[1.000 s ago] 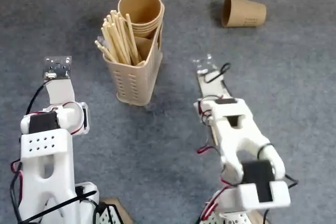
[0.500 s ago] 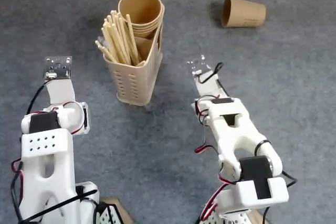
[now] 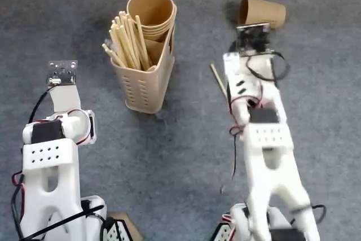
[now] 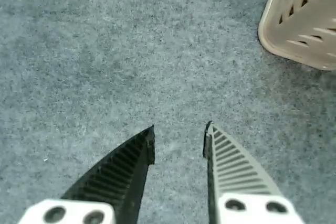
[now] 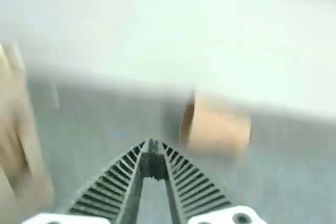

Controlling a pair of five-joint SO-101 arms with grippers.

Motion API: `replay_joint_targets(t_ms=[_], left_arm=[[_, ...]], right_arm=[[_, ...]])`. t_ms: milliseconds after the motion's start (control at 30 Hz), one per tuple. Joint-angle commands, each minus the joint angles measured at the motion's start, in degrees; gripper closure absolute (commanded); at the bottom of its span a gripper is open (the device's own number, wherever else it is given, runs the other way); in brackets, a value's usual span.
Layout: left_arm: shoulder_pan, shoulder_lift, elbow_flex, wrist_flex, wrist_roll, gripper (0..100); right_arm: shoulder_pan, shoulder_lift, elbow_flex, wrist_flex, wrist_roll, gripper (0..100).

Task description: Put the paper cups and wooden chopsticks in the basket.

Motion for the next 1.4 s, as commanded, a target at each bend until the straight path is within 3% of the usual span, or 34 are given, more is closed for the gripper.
replay_joint_targets(t_ms=[0, 100, 167, 267, 333, 467, 700, 1167, 1267, 1367], left_arm=[[-0.4, -1.5, -0.1, -0.8, -0.2, 82], [-0.5, -1.6, -0.1, -0.5, -0.2, 82], [-0.6, -1.6, -0.1, -0.5, -0.2, 82], [-0.5, -1.6, -0.1, -0.6, -0.2, 82], [-0.4, -1.6, -0.1, -0.7, -0.2, 82], [-0.4, -1.6, -0.1, -0.5, -0.2, 82], [-0.6, -1.6, -0.1, -0.4, -0.2, 82], [-0.5, -1.6, -0.1, -0.5, -0.2, 82], [-0.5, -1.6, -0.1, -0.4, -0.2, 82], [-0.5, -1.6, -0.1, -0.4, -0.2, 82]], right_arm=[[-4.9, -10.2, 0.2, -6.5, -1.8, 99.5], [-6.8, -11.5, 0.4, -5.1, 4.2, 99.5], [-6.6, -11.4, 1.5, 2.9, 7.1, 99.5], [-5.3, -11.4, 4.8, 15.9, 5.2, 99.5], [-4.4, -11.3, 8.2, 19.1, 2.3, 99.5], [-1.5, -7.8, 13.1, 19.1, 1.2, 98.8], [-0.3, 11.3, 8.7, 18.8, 0.8, 81.6], [1.2, 35.6, 4.4, 4.1, 1.1, 81.0], [1.8, 38.9, 4.4, 1.9, 1.2, 83.7], [1.8, 39.3, 4.4, 1.8, 1.2, 99.8]])
